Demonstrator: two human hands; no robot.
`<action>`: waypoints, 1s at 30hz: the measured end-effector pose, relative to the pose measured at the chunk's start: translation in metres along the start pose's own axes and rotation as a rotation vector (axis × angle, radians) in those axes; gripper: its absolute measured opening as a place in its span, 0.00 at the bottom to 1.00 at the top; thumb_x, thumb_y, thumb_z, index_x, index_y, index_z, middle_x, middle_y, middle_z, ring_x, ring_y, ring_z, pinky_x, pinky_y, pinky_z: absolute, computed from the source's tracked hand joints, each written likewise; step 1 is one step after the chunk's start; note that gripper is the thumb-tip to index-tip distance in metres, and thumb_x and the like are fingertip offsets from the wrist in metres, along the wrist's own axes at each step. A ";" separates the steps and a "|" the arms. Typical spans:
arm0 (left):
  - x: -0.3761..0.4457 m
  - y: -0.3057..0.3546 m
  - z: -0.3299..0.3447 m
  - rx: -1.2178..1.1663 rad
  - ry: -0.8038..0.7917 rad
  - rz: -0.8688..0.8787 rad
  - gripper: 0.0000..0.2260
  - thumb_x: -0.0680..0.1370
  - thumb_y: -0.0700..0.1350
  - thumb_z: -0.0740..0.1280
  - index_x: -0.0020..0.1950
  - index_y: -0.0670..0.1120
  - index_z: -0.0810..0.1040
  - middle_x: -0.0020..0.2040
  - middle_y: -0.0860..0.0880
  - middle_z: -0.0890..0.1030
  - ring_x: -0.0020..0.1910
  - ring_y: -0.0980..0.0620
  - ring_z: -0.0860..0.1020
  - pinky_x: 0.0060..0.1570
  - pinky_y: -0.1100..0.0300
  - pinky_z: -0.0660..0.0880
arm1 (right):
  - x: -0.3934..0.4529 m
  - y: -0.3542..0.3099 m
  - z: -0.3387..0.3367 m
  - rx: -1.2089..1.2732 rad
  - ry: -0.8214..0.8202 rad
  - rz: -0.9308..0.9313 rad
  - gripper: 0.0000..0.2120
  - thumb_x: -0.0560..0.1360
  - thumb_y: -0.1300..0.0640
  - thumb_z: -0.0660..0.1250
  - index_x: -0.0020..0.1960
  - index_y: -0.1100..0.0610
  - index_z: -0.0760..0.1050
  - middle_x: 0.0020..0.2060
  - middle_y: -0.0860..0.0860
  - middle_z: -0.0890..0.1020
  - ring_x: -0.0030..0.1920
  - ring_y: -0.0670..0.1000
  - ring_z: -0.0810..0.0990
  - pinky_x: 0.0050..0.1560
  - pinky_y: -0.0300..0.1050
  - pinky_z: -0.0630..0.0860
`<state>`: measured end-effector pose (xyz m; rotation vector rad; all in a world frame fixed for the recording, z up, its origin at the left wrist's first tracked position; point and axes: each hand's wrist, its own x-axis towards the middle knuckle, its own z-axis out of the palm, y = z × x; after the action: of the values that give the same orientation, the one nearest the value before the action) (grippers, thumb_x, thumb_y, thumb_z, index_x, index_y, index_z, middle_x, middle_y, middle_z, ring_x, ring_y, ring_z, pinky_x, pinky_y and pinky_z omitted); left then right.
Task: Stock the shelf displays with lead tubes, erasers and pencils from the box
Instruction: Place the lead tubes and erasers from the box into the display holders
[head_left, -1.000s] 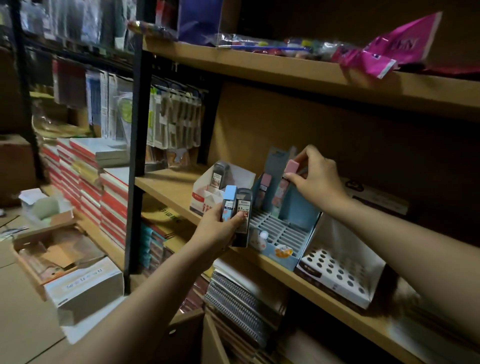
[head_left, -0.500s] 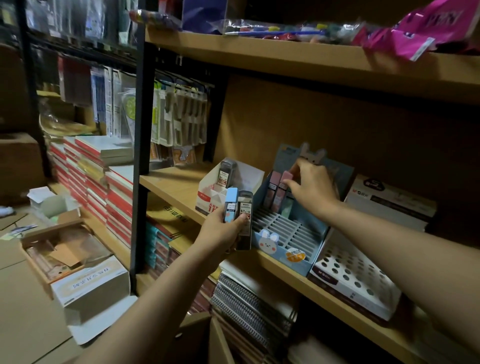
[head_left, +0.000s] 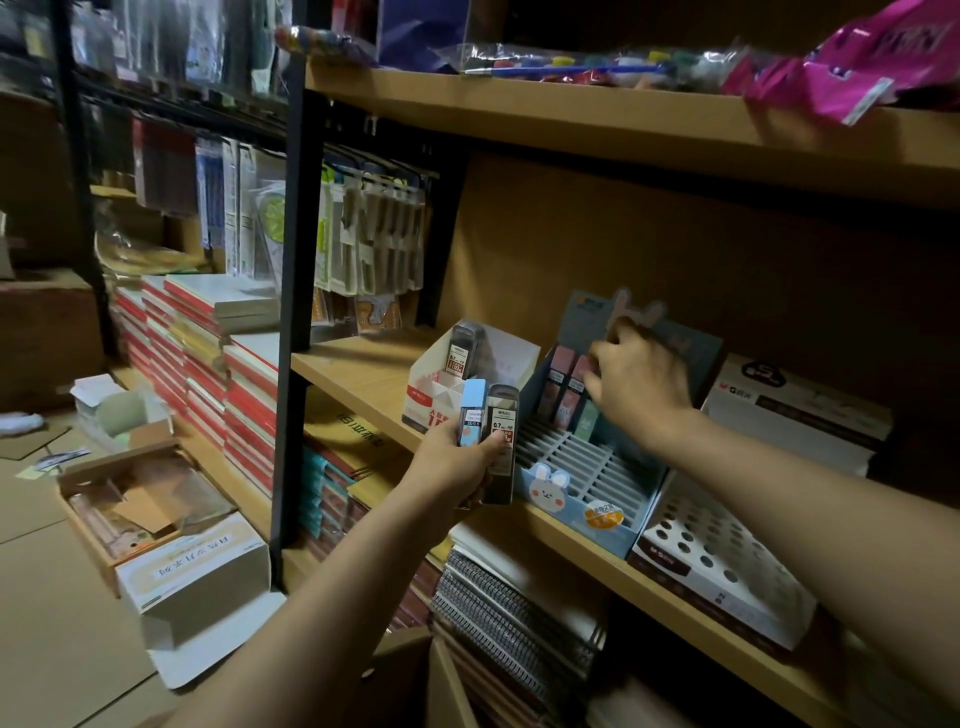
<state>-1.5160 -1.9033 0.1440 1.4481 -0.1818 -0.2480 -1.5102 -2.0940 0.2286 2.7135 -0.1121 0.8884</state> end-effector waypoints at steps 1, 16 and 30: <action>-0.001 0.000 -0.001 -0.002 -0.004 -0.004 0.08 0.79 0.47 0.66 0.57 0.49 0.75 0.45 0.47 0.80 0.34 0.56 0.76 0.22 0.71 0.69 | 0.000 0.000 -0.002 0.021 -0.006 0.015 0.12 0.79 0.50 0.64 0.56 0.57 0.79 0.55 0.56 0.74 0.50 0.57 0.78 0.44 0.48 0.76; -0.010 0.017 -0.036 -0.101 -0.100 0.020 0.11 0.76 0.52 0.69 0.55 0.49 0.77 0.39 0.50 0.84 0.30 0.59 0.76 0.31 0.65 0.71 | -0.005 -0.051 -0.032 0.968 -0.167 0.031 0.14 0.70 0.56 0.76 0.51 0.48 0.75 0.43 0.45 0.82 0.42 0.43 0.81 0.43 0.40 0.79; -0.006 0.021 -0.081 -0.065 0.087 0.061 0.11 0.82 0.46 0.59 0.63 0.48 0.73 0.51 0.49 0.80 0.53 0.50 0.78 0.52 0.56 0.75 | 0.078 -0.094 -0.002 0.778 0.060 -0.010 0.13 0.72 0.60 0.73 0.51 0.55 0.72 0.48 0.50 0.78 0.48 0.50 0.78 0.48 0.45 0.79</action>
<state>-1.4982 -1.8223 0.1562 1.3840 -0.1457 -0.1396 -1.4329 -2.0027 0.2533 3.3678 0.3301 1.2023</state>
